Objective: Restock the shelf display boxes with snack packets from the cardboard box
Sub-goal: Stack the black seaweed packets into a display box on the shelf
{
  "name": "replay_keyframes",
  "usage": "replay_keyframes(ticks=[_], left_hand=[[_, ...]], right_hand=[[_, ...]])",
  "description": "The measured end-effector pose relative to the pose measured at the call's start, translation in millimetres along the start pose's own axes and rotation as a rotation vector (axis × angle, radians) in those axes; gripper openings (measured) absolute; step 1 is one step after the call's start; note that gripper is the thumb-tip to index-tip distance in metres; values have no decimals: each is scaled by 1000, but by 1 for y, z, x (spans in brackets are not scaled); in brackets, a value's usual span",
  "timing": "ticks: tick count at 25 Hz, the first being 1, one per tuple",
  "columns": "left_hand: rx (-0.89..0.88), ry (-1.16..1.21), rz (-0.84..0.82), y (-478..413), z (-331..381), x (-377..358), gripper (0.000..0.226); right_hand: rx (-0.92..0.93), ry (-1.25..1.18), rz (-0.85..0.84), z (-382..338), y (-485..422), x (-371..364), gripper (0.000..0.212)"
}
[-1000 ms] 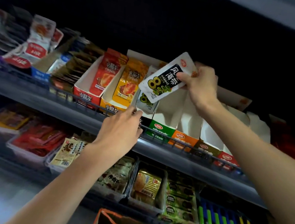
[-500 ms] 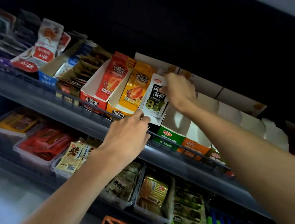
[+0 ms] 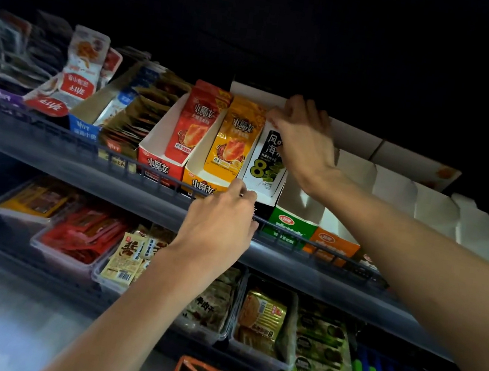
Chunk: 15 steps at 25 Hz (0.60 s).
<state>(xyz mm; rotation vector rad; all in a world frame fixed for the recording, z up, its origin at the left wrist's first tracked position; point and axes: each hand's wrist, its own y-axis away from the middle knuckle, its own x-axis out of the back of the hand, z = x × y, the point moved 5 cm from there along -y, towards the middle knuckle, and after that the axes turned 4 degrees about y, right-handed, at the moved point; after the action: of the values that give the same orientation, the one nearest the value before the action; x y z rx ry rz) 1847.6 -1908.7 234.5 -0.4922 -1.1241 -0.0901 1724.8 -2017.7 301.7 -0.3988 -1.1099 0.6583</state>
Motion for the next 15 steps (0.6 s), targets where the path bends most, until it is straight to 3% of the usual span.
replay_keyframes(ticks=[4,9,15], left_hand=[[-2,-14,2,0,2,0,44],[-7,-19,-6,2,2,1,45],[-4,71,-5,3,3,7,43]], right_hand=[[21,79,-51,-5,2,-2,27],[-9,49,-126,-1,2,-5,24],[23,-183,-101,0,20,15,18]])
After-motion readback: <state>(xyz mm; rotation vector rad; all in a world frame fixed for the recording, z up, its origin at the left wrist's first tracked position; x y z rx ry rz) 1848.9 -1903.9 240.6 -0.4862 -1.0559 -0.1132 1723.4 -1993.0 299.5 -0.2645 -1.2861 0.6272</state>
